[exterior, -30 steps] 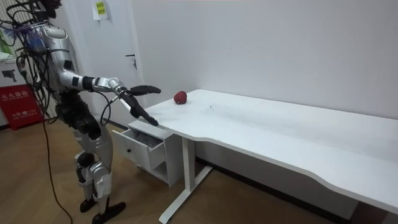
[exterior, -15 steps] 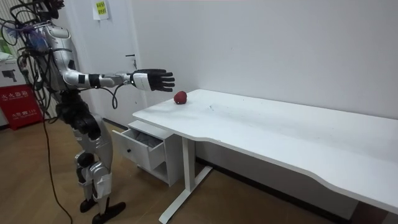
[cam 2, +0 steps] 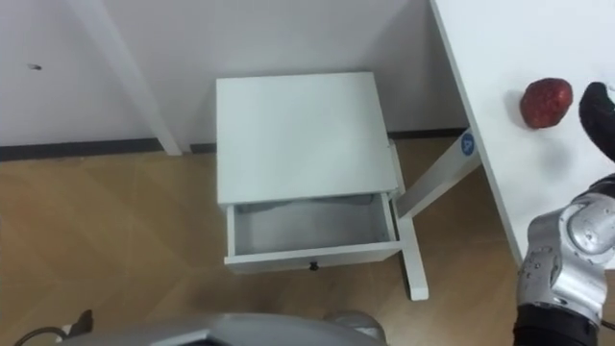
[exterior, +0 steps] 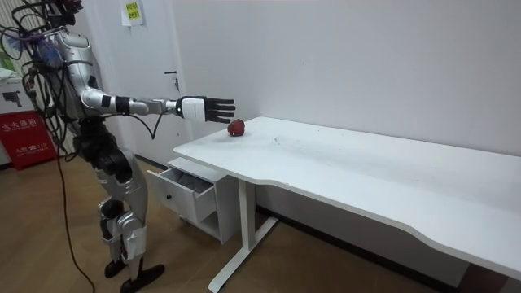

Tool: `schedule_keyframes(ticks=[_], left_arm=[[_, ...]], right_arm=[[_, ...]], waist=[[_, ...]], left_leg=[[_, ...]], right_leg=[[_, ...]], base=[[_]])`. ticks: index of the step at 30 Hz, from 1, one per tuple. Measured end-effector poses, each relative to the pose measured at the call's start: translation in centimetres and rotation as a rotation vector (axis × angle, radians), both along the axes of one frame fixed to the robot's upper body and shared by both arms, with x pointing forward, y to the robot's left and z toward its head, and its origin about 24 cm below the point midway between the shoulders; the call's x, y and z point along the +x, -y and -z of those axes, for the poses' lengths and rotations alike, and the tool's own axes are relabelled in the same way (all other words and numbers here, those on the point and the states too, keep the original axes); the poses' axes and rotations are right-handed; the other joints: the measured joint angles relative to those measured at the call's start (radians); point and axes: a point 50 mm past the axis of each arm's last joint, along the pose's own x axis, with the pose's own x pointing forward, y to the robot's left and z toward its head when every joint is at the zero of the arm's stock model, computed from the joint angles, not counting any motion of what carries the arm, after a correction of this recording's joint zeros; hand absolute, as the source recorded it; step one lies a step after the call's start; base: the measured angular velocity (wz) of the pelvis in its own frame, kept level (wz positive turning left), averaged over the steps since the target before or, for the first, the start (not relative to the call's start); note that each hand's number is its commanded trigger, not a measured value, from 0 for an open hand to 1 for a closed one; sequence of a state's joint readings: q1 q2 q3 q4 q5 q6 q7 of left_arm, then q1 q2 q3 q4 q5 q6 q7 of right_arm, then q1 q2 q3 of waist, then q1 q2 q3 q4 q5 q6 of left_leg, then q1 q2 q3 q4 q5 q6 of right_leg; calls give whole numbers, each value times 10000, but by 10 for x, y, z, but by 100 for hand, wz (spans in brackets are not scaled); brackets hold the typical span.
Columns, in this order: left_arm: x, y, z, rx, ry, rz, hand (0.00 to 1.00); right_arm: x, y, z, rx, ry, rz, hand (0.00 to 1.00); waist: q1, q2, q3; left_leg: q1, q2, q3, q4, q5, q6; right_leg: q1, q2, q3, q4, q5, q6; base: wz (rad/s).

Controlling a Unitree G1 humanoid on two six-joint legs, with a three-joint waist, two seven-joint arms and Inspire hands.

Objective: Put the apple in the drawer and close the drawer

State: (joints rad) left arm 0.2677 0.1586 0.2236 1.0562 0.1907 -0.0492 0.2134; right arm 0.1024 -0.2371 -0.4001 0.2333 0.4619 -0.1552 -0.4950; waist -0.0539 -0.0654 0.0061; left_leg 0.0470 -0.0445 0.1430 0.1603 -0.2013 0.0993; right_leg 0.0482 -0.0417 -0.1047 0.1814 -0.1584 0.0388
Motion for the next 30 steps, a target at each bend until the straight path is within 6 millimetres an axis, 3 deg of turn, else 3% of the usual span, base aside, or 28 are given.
schedule_keyframes(ticks=[10, 14, 16, 22, 30], left_arm=[[-8, -1, 0, 16, -223, -146, 0], [-10, -1, 1, -33, -372, -182, 0], [-11, 0, 1, -68, -424, -190, 0], [-10, -4, 1, -51, -535, -191, 0], [-13, -5, 1, -210, -681, -172, 0]], right_arm=[[5, 0, 13, -136, -905, -1483, 0], [3, 0, 20, 37, -1161, -1797, 0], [3, 0, 19, 32, -1153, -1908, 0], [5, 12, 18, -227, -1588, -2190, 0], [11, 18, 18, -257, -1917, -2586, 0]], waist=[[126, -89, -39], [196, -117, -2], [224, -120, 37], [292, -196, 48], [312, -336, 16]], left_leg=[[15, -14, 0, 40, 1, -2], [106, -13, 9, 25, 1, -2], [172, -10, 9, 5, 1, -2], [176, -11, 8, 25, 1, -2], [166, -14, -23, 39, 0, -2]], right_leg=[[66, -26, -98, -124, 1, -1], [148, -27, -102, -132, 1, -1], [201, -25, -102, -131, 1, -1], [214, -35, -110, -116, 1, -1], [222, -35, -156, -114, 1, -1]], base=[[0], [0], [0], [0], [0]])
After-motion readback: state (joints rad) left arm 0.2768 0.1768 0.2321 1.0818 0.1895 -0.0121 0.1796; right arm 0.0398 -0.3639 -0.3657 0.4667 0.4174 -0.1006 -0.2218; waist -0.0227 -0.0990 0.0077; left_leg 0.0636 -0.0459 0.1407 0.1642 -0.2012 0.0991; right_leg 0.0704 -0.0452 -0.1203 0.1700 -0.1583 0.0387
